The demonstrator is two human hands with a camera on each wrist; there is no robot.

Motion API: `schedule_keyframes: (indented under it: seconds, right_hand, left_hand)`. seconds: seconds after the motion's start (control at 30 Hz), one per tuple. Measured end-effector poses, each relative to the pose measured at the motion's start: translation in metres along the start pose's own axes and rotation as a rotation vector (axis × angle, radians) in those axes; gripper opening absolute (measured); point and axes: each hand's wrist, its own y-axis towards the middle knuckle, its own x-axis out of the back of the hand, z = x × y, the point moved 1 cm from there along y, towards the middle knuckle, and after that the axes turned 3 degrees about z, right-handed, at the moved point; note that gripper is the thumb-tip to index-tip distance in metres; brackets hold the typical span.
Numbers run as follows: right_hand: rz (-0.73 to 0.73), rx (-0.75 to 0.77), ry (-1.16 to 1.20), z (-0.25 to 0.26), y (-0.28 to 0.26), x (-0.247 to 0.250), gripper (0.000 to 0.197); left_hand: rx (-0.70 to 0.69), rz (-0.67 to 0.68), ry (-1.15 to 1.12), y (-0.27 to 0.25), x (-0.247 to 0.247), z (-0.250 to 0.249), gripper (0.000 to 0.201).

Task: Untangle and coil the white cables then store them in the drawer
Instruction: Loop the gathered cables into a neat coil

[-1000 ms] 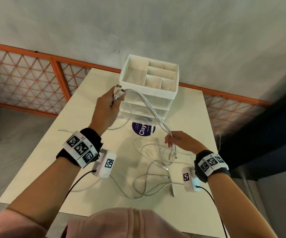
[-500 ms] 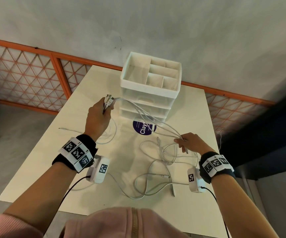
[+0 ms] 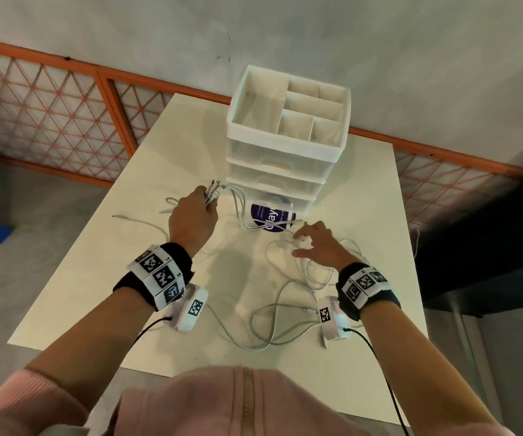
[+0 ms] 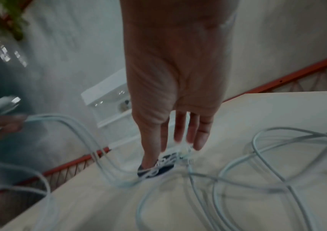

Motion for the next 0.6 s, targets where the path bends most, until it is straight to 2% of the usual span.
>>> schedule_keyframes:
  seconds: [0.1, 0.13, 0.23, 0.33, 0.47, 0.53, 0.6]
  right_hand:
    - [0.293, -0.022, -0.073, -0.003, -0.003, -0.023, 0.034]
    - [0.336, -0.030, -0.106, -0.006, -0.004, -0.029, 0.035]
    - [0.271, -0.005, -0.191, -0.012, -0.008, -0.040, 0.038]
    - [0.221, 0.018, -0.225, -0.008, -0.012, -0.034, 0.030]
    - [0.172, 0.051, -0.053, 0.018, -0.021, 0.012, 0.015]
    - [0.198, 0.073, 0.009, 0.042, -0.035, 0.047, 0.007]
    - [0.262, 0.096, -0.022, 0.069, -0.057, 0.080, 0.005]
  left_hand:
    - [0.024, 0.032, 0.020, -0.003, -0.006, 0.001, 0.022]
    - [0.028, 0.035, 0.027, -0.003, -0.006, 0.000, 0.022]
    - [0.030, 0.039, 0.034, -0.001, -0.006, -0.001, 0.023]
    - [0.004, 0.046, 0.011, 0.002, -0.005, -0.001, 0.024]
    - [-0.057, 0.076, -0.077, 0.006, -0.006, 0.003, 0.030]
    - [-0.086, 0.142, -0.085, 0.006, -0.003, -0.002, 0.030]
    - [-0.119, 0.248, -0.093, 0.004, 0.002, -0.011, 0.058]
